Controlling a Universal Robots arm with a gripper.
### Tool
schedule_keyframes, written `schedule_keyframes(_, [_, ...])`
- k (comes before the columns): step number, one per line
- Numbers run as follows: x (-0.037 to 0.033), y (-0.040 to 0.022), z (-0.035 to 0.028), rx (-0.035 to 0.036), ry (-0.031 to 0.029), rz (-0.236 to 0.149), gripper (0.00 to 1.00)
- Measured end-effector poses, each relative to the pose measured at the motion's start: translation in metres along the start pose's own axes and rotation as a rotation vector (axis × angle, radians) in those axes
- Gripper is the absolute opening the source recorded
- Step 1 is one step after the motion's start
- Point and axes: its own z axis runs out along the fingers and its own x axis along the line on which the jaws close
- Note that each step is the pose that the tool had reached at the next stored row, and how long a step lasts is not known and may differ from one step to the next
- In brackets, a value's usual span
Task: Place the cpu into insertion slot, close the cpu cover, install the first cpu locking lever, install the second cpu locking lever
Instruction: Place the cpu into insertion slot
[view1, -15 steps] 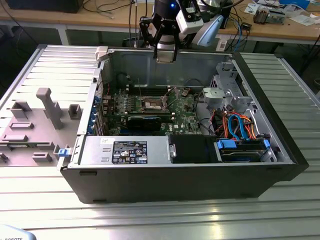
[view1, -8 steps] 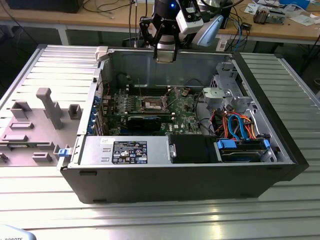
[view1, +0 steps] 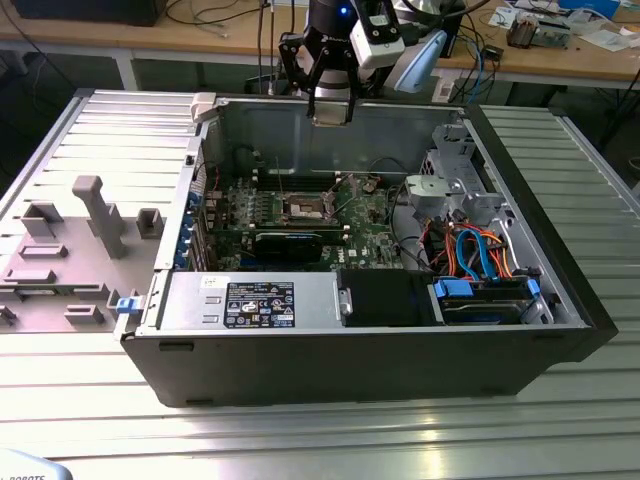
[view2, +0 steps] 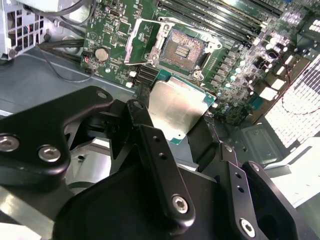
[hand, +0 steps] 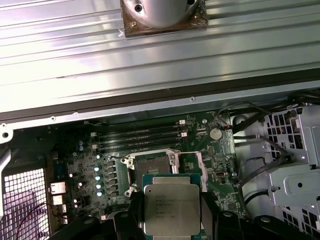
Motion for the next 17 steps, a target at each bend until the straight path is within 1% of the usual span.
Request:
schedule_keyframes(11, [0.0, 0.0, 0.0, 0.0, -0.0001, 0.001, 0.54])
schedule_keyframes(17, [0.0, 0.0, 0.0, -0.0002, -0.0009, 0.009, 0.54])
